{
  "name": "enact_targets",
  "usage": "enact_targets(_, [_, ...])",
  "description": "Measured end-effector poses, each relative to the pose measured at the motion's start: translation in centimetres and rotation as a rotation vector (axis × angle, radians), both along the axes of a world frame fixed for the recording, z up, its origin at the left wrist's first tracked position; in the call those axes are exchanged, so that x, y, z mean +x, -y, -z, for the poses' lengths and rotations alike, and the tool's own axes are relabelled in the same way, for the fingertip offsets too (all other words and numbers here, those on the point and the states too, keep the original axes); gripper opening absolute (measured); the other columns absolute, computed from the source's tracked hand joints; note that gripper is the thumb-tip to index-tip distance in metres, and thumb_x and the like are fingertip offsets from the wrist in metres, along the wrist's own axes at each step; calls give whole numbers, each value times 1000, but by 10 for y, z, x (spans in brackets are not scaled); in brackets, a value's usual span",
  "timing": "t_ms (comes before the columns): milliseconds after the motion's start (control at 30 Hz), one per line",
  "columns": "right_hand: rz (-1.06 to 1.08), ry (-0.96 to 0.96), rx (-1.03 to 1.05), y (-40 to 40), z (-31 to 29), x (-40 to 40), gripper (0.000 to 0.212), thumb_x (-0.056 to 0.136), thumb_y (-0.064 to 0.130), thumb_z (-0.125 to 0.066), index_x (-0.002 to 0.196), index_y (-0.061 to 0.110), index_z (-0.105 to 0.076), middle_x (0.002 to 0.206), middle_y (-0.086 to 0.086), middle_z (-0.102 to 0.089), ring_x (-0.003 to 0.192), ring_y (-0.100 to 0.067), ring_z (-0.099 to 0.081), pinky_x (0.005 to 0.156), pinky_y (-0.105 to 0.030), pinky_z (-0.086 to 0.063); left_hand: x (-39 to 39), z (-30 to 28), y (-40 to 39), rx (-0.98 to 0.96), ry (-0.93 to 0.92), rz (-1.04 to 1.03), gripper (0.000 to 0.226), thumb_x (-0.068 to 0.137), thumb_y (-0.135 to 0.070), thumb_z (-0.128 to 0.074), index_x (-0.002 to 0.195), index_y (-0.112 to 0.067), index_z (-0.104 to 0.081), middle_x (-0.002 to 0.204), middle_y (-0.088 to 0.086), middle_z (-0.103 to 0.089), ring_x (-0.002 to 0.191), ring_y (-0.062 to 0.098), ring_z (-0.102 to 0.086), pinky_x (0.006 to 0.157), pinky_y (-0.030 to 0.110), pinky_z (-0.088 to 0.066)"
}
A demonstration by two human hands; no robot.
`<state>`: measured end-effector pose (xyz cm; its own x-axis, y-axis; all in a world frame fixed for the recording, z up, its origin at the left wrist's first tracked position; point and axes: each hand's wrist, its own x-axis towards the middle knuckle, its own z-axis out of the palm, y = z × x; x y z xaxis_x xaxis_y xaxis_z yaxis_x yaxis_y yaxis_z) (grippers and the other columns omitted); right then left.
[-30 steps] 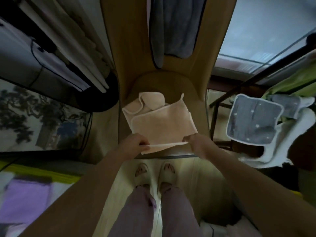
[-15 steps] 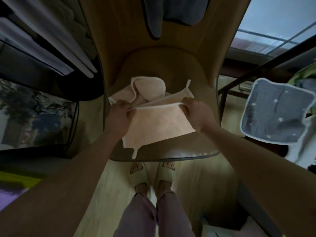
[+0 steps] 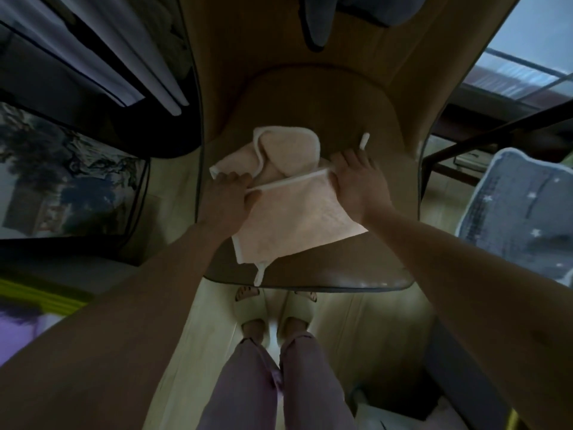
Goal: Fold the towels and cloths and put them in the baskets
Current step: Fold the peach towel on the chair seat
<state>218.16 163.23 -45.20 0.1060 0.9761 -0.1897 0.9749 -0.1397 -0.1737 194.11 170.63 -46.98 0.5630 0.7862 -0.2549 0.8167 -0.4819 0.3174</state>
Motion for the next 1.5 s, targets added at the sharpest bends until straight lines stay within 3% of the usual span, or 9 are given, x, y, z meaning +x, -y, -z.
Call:
enact_targets(233, [-85,15,15,-2,15,-8,18,91,6,-51,107,3,-58,103,-17,-58,95,-35,-54,87,-42,-41,-4,-5,2,-354,291,-250,27,99,-35,-46,105,-10,-50,96,2,-55,85,20,-56,70,29,-42])
enact_targets(333, [-7,40,29,1,18,-15,18,93,7,-47,107,3,-57,105,-18,-58,99,-35,-53,94,-44,-39,-15,-3,3,-380,289,-307,34,101,-32,-42,98,-4,-60,92,11,-63,88,24,-59,70,25,-38])
enact_targets(567, [-83,-223,106,26,19,-61,49,100,27,-36,146,9,-31,155,-14,-25,145,-28,-16,120,-40,-8,-13,-4,17,-403,527,-560,19,100,-29,-45,96,-11,-49,75,-7,-49,78,19,-55,67,30,-42])
enact_targets(733, [-82,-197,-4,27,44,-80,61,100,42,-22,153,13,-9,161,-5,-5,148,-15,3,121,-38,0,-11,7,40,-196,280,-623,36,100,-38,-41,103,-5,-55,68,-3,-50,62,14,-47,59,26,-34])
enact_targets(867, [-32,-162,35,25,52,-85,65,99,45,-21,153,11,-8,161,-5,-4,148,-15,2,121,-39,-2,-2,8,29,-149,374,-632,37,102,-32,-38,126,-5,-48,80,4,-57,66,17,-53,57,28,-40])
enact_targets(1067, [-62,-42,18,23,61,-90,66,99,47,-23,154,14,-6,161,-5,-1,148,-17,5,120,-37,2,-3,18,27,-109,328,-761,38,103,-34,-33,122,-5,-49,83,2,-57,69,14,-53,64,28,-47])
enact_targets(1267, [13,-283,70,29,37,-77,61,100,40,-26,152,10,-13,160,-11,-9,148,-19,-3,120,-36,-3,-3,16,19,-57,61,-775,42,102,-39,-34,120,-5,-49,112,14,-60,96,26,-58,75,34,-42])
enact_targets(1400, [373,-273,280,61,13,-31,51,97,37,-41,137,5,-39,140,-20,-40,128,-33,-39,107,-46,-32,-9,-2,32,275,33,-371,46,99,-37,-43,132,-5,-45,134,22,-48,118,37,-46,96,46,-36])
enact_targets(1500, [640,-396,168,70,10,-12,53,91,53,-41,119,8,-50,114,-11,-52,104,-26,-50,87,-43,-44,11,1,54,249,191,94,43,97,-31,-36,133,-9,-46,136,16,-52,123,30,-45,103,43,-32])
